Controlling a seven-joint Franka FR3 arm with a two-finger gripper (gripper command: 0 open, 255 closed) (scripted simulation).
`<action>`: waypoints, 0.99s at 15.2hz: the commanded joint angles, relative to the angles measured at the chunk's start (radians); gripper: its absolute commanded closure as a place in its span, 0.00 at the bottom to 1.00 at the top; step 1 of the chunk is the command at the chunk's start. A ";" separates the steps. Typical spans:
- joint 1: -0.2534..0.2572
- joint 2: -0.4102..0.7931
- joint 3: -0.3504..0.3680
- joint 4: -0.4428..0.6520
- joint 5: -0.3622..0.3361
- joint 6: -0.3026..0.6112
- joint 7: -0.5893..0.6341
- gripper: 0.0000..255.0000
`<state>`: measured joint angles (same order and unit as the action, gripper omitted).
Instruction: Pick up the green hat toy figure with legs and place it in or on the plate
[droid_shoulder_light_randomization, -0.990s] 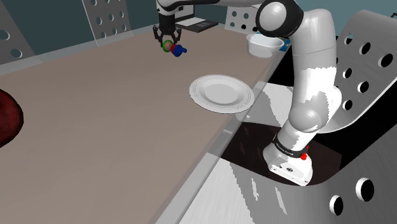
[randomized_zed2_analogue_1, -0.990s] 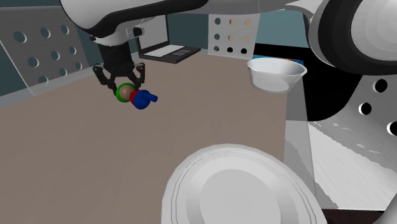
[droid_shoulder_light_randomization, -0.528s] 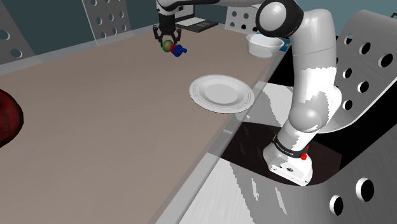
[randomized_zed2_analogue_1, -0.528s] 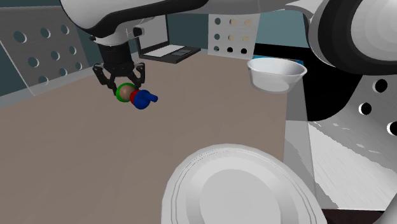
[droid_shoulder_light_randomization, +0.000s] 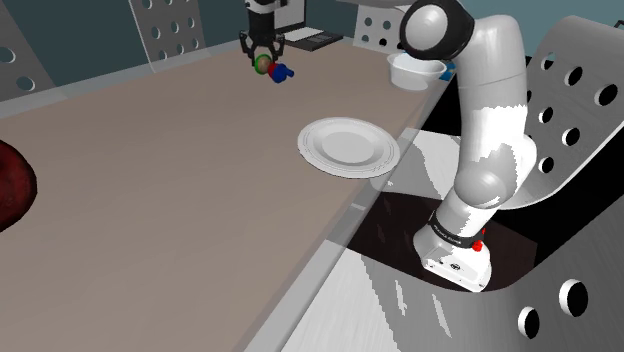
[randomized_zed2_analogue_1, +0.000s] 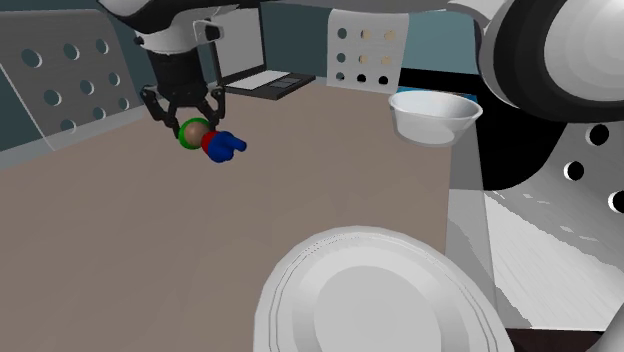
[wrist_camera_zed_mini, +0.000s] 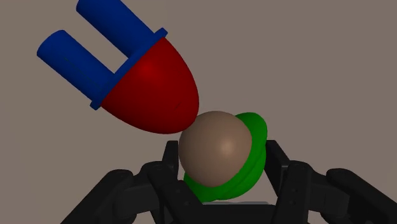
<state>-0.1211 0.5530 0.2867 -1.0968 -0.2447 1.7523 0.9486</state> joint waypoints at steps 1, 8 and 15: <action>0.005 0.007 0.000 0.039 -0.001 -0.031 -0.004 1.00; 0.034 0.062 -0.005 0.228 -0.011 -0.162 -0.021 1.00; -0.005 -0.122 0.020 -0.021 0.022 -0.100 0.006 1.00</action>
<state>-0.1070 0.5050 0.2975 -1.0008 -0.2365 1.6089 0.9441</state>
